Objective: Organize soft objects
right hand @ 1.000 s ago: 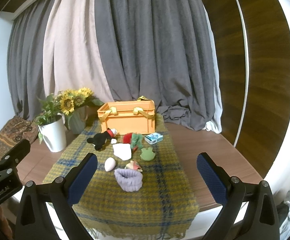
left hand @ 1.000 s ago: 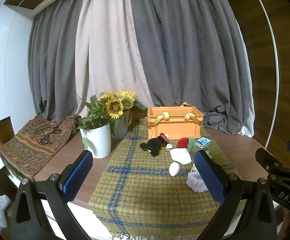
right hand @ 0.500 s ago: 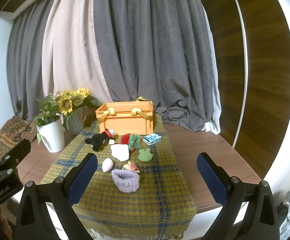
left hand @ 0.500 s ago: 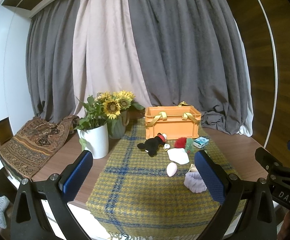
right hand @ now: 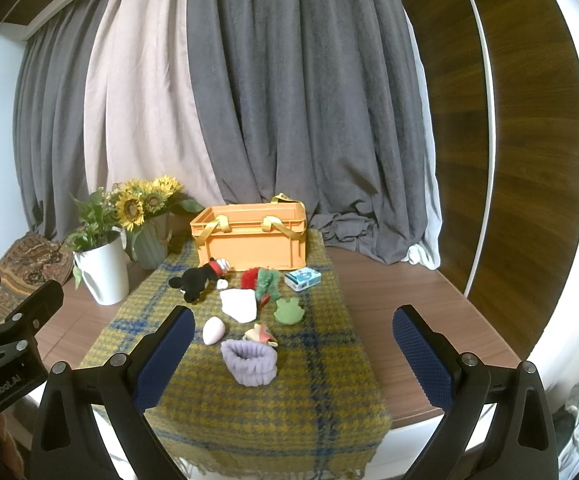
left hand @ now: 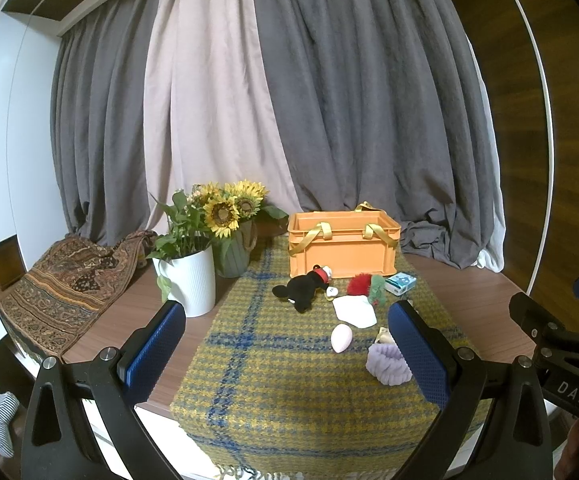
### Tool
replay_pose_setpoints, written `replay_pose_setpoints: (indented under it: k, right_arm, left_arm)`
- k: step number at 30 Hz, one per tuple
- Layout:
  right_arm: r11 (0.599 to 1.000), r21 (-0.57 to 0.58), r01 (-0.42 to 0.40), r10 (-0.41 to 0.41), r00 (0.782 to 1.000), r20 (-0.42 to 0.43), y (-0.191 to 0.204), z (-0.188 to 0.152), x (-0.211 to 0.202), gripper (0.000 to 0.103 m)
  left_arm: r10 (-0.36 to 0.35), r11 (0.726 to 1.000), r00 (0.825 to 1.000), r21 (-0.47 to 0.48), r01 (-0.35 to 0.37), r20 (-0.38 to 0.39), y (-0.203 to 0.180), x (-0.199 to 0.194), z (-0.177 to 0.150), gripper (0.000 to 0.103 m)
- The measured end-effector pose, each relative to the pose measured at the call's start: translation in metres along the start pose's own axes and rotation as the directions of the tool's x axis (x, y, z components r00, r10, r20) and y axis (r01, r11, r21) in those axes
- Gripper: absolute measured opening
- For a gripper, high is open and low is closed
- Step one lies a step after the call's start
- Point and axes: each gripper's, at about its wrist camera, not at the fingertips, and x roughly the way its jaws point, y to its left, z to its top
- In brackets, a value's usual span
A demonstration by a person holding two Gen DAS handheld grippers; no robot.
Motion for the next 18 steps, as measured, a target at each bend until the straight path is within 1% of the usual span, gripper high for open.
replay_pose_setpoints:
  k: [18]
  right_arm:
    - [1.0,-0.001,0.001,-0.001,1.0,-0.004,-0.0015,-0.0006,0.0018,0.101]
  left_arm:
    - [0.0,1.0,1.0,0.0,0.0,-0.004,-0.0029,0.0015,-0.0034,0.103]
